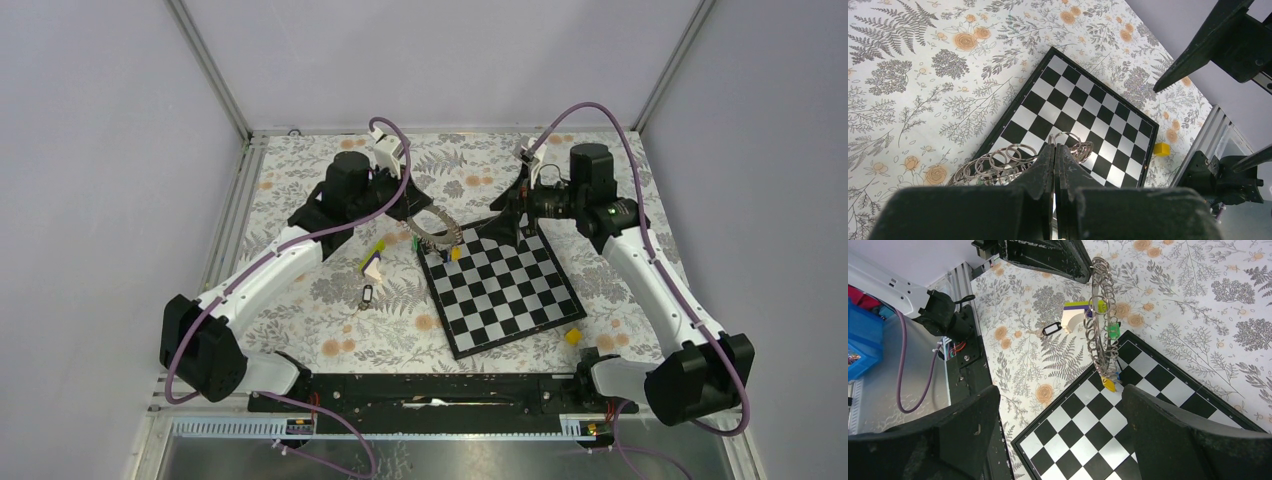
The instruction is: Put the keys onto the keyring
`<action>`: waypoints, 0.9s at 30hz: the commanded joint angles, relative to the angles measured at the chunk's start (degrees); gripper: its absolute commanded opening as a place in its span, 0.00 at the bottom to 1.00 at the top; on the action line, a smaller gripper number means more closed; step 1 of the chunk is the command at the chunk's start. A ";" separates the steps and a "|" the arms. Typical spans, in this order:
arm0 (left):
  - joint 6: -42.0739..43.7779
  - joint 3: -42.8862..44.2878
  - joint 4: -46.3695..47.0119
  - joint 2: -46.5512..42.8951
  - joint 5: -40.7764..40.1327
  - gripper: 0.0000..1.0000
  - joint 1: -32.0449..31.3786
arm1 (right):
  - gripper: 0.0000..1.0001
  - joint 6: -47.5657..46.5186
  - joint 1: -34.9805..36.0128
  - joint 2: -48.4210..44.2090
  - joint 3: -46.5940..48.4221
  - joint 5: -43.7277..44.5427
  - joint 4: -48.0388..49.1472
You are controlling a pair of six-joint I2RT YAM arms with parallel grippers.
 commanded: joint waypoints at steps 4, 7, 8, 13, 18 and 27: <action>1.84 2.99 5.10 -2.44 3.71 0.00 0.45 | 1.00 1.59 -0.40 0.92 0.25 -1.64 3.56; 2.89 4.09 4.10 -2.01 3.25 0.00 1.57 | 1.00 0.17 -0.26 1.56 0.78 -0.30 2.97; 3.37 4.57 3.50 -1.96 2.91 0.00 2.04 | 1.00 -0.52 0.01 1.77 0.90 0.13 2.69; 6.04 9.75 -0.28 -0.45 0.61 0.00 5.58 | 0.98 -9.37 7.64 2.96 2.26 8.52 -1.29; 8.97 15.10 -3.13 1.76 -0.98 0.00 10.60 | 0.95 -15.97 18.22 6.18 2.63 16.42 -2.80; 10.44 19.08 -4.26 4.41 -1.30 0.00 16.93 | 0.83 -21.39 35.66 20.65 9.41 26.86 -3.49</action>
